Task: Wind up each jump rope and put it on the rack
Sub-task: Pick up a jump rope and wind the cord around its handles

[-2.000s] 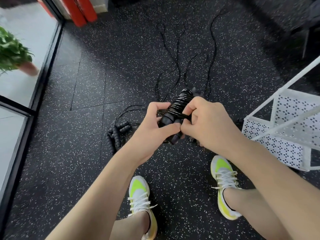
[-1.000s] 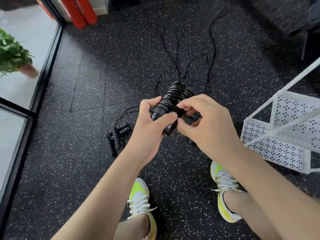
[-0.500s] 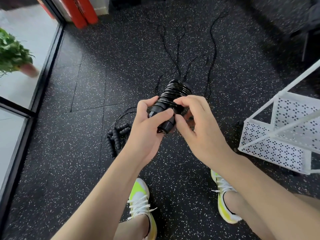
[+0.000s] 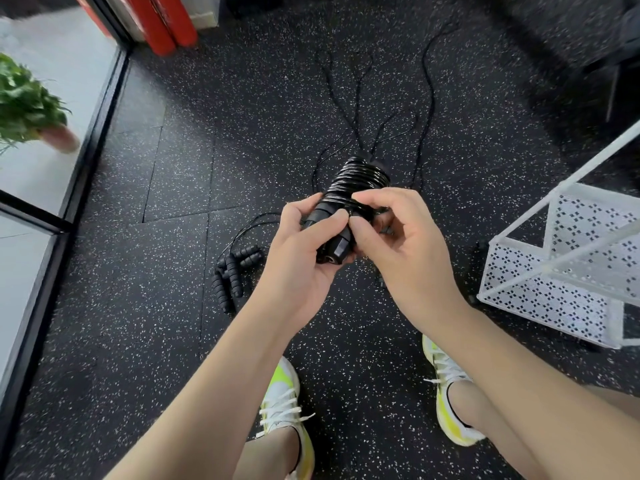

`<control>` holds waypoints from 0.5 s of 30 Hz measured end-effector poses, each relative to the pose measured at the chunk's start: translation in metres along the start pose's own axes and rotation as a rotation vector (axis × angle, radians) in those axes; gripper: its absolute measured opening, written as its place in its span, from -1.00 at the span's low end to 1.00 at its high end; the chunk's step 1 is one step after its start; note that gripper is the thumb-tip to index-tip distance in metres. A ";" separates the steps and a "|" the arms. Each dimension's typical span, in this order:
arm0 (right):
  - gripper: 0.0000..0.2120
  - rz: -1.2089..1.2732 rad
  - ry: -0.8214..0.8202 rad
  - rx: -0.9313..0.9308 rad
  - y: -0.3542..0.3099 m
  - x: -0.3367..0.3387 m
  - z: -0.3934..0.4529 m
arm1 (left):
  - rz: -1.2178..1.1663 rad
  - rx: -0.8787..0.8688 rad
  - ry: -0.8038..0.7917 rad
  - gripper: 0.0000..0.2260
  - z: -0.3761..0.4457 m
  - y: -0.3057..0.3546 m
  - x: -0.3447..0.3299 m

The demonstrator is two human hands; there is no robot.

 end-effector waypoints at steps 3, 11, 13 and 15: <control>-0.79 -0.017 0.002 -0.027 0.001 0.000 0.000 | 0.006 -0.005 0.006 -0.70 0.000 -0.001 -0.001; -0.87 -0.273 0.005 0.076 0.007 -0.003 0.000 | 0.089 -0.023 0.023 -0.68 0.001 -0.009 -0.002; -0.89 -0.290 -0.005 0.066 0.007 -0.002 0.001 | 0.121 -0.022 0.018 -0.66 0.000 -0.009 -0.004; -0.90 -0.313 0.012 0.073 0.007 0.000 0.002 | 0.162 -0.027 0.003 -0.67 -0.001 -0.011 -0.006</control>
Point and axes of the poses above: each hand's wrist, its own z-axis towards the middle knuckle, its own x-axis out of the back of the hand, y = z × x, the point moved 1 cm from there along z, towards the middle knuckle, and after that the axes turned 1 degree about -z, right-handed, at the moved point
